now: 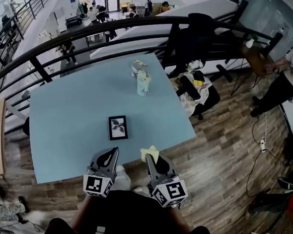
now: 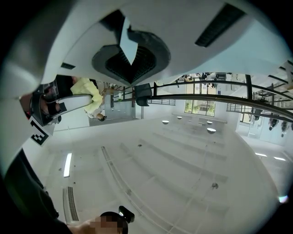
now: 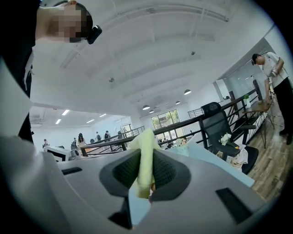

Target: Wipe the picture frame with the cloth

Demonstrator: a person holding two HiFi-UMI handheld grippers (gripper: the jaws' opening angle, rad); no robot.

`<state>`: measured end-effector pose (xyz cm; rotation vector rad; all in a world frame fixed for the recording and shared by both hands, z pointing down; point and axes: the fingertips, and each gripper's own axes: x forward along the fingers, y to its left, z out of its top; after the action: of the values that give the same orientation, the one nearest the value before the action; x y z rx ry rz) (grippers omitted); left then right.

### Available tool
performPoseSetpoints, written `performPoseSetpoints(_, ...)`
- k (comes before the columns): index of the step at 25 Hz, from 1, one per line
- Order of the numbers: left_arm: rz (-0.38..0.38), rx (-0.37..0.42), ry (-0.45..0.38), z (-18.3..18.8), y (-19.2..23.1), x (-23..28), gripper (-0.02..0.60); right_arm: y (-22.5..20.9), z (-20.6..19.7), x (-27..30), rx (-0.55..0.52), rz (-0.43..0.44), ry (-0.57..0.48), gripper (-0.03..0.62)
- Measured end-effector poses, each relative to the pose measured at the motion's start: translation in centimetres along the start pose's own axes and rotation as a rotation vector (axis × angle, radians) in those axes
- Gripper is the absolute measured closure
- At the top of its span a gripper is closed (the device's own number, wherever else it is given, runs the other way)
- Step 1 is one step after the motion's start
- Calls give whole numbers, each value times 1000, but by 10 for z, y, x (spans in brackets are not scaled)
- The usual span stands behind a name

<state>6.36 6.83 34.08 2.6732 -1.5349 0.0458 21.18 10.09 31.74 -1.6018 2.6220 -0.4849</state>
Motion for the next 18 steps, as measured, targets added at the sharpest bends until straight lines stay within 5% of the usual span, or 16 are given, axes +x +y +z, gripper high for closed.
performPoseSetpoints(18,14,-16,-34,9,113,51,584,23,12,123,-62,22,33,536)
